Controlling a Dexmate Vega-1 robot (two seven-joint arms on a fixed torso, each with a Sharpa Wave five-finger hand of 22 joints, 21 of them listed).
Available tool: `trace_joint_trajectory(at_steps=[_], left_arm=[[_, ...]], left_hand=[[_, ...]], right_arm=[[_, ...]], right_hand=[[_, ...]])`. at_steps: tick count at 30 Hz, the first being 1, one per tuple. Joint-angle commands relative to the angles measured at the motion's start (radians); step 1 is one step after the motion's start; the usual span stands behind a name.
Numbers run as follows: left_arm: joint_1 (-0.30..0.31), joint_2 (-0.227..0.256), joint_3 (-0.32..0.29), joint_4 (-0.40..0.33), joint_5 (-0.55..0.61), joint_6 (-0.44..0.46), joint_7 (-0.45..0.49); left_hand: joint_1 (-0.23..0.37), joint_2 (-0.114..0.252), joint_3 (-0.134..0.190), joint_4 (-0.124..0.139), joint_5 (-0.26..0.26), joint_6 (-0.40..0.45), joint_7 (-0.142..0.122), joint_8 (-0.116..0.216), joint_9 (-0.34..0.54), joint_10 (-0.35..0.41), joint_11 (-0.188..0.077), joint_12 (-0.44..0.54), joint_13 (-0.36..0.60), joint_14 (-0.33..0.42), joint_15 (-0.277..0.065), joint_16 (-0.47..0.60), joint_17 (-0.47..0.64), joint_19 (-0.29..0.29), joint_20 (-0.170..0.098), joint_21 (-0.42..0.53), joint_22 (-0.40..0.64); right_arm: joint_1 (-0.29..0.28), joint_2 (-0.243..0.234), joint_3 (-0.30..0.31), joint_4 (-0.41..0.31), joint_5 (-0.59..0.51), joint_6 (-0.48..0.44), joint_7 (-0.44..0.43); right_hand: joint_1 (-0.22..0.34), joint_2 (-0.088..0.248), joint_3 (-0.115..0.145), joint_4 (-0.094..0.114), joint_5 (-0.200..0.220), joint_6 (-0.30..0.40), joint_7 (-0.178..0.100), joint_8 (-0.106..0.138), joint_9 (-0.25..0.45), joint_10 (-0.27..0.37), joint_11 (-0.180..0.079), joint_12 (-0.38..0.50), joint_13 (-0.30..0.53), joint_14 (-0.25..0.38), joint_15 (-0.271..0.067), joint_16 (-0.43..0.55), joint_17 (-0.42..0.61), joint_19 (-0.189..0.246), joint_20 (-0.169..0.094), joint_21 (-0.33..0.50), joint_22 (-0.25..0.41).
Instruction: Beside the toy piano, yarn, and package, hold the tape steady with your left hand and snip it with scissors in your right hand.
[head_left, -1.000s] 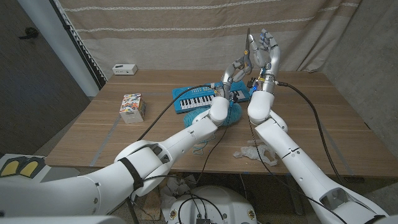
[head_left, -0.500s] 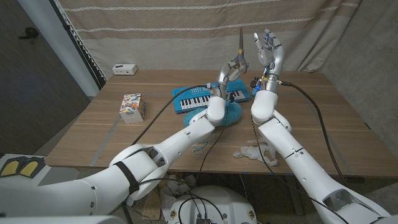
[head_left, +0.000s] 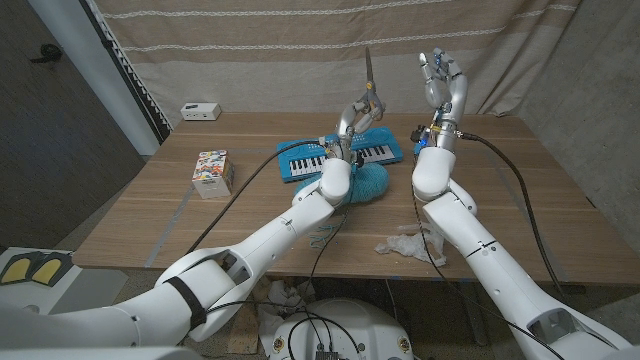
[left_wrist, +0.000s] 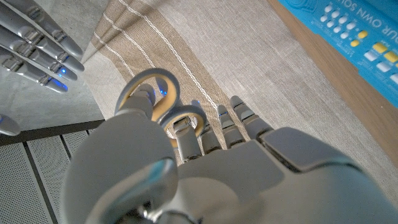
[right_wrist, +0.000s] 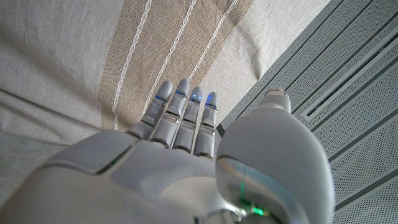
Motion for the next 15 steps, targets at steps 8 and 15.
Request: trace_joint_trajectory(at_steps=[8,15], left_arm=[[0.097,0.116,-0.057,-0.242,-0.054,0.112,-0.077],[0.120,0.159,-0.068,-0.317,-0.072,0.141,-0.123]], left_hand=[[-0.026,0.015,0.102,0.065,-0.011,0.033,0.010,0.005,-0.030,0.173,-0.035,0.016,-0.006,0.045,-0.161,0.006,-0.001,0.016,-0.095,-0.001,-0.001],[-0.035,0.023,0.114,0.066,-0.016,0.037,0.000,-0.003,-0.052,0.114,-0.079,-0.008,0.007,0.046,-0.168,0.005,0.007,0.008,-0.087,-0.006,-0.002]], right_arm=[[-0.061,-0.076,0.058,-0.079,0.071,-0.010,0.103],[-0.073,-0.096,0.072,-0.103,0.075,-0.049,0.118]], right_hand=[[-0.017,-0.010,-0.016,-0.004,0.011,-0.004,-0.014,-0.001,0.001,-0.010,0.000,-0.007,0.003,-0.023,-0.023,-0.005,0.000,0.002,0.022,-0.025,0.005],[-0.023,-0.006,-0.017,-0.007,0.017,-0.051,-0.020,-0.019,0.000,-0.023,0.003,-0.014,0.004,-0.040,-0.006,-0.012,-0.001,-0.002,0.030,-0.044,0.005]])
